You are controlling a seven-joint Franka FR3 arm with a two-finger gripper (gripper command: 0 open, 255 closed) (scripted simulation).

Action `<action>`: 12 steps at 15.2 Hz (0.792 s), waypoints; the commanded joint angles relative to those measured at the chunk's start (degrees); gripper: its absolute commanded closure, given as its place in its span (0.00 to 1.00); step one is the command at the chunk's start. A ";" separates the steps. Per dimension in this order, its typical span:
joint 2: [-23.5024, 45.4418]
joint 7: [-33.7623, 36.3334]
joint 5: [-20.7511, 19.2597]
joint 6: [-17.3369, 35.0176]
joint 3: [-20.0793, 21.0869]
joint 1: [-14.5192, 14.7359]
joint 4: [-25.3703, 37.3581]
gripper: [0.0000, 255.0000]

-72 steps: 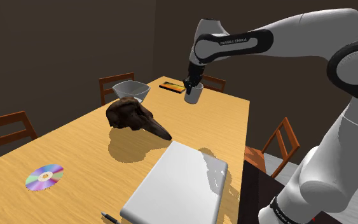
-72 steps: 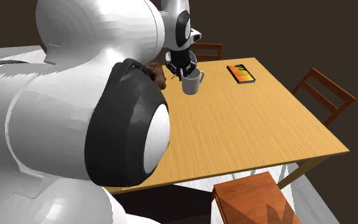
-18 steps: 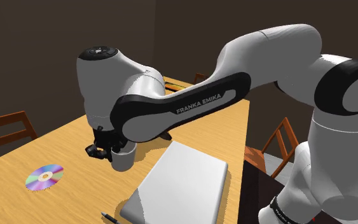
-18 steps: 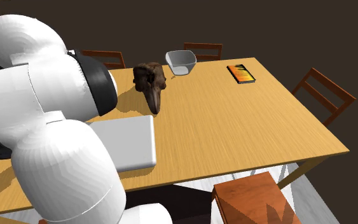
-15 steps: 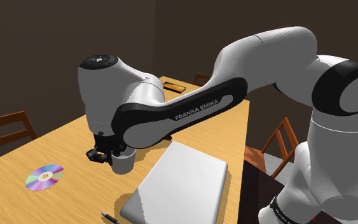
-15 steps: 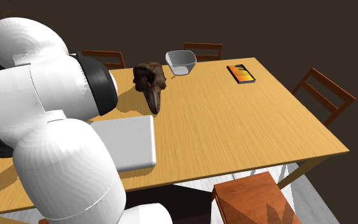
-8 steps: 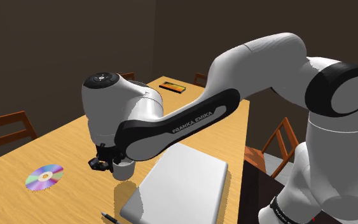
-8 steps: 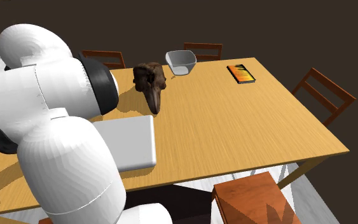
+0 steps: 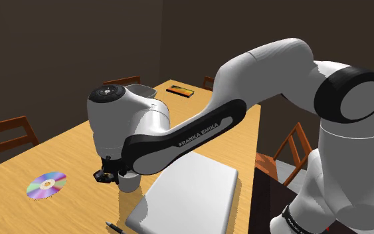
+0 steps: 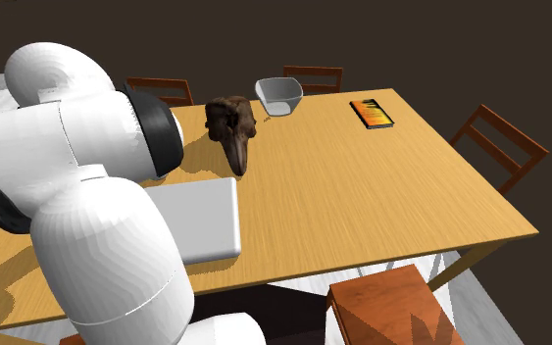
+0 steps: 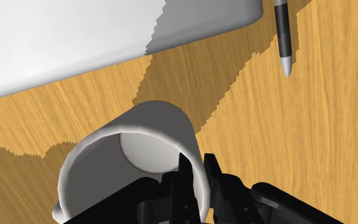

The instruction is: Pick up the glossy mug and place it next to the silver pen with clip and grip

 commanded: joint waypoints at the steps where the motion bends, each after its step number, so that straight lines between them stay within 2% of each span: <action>1: 0.00 0.01 -0.01 0.03 0.00 0.00 0.00 1.00; 3: 0.00 0.01 -0.01 0.03 0.00 0.00 0.00 1.00; 4: 0.00 0.01 -0.01 0.03 0.00 0.00 0.00 0.00; 9: 0.01 0.01 -0.01 0.03 0.00 0.01 0.01 0.00; 12: -2.70 -0.89 1.44 -4.43 0.77 0.06 1.90 0.00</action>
